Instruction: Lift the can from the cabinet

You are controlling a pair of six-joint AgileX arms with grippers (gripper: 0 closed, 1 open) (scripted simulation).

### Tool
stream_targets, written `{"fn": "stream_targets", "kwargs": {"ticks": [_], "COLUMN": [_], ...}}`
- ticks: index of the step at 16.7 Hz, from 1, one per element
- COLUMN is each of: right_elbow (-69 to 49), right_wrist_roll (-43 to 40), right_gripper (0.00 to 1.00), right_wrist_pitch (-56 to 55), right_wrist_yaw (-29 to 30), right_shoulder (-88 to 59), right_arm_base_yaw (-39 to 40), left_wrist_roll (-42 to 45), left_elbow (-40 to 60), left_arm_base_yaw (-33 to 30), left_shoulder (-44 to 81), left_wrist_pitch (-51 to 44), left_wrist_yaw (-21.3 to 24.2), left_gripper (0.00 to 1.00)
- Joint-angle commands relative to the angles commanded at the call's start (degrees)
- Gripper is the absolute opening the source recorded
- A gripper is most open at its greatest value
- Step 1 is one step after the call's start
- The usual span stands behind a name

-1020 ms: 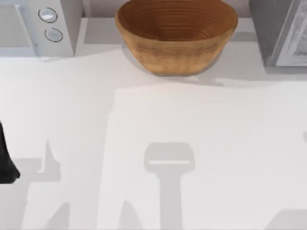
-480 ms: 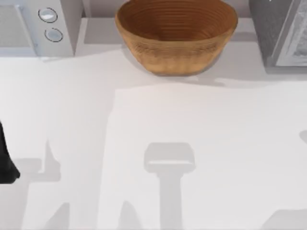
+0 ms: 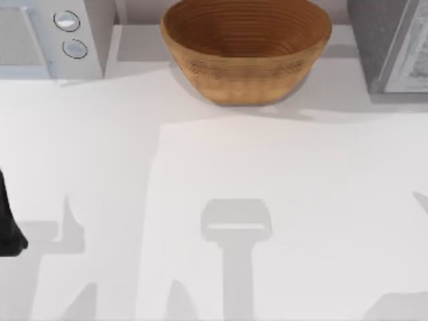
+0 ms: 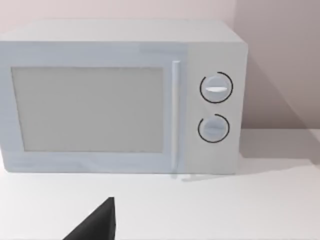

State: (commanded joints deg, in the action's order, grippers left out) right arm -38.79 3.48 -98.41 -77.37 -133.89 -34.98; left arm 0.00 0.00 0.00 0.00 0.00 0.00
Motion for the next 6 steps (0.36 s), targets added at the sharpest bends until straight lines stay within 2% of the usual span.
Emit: {"fn": "stream_targets", "kwargs": {"ticks": [6], "right_elbow": [0.0], "right_wrist_roll": [0.0], "right_gripper": [1.0], "right_wrist_pitch": [0.0], "right_wrist_yaw": [0.0], "right_shoulder": [0.0], "right_arm_base_yaw": [0.0], "left_wrist_roll": [0.0], "left_elbow": [0.0], "left_arm_base_yaw": [0.0], "left_shoulder": [0.0], "left_wrist_pitch": [0.0], "left_wrist_yaw": [0.0], "left_gripper": [1.0]}}
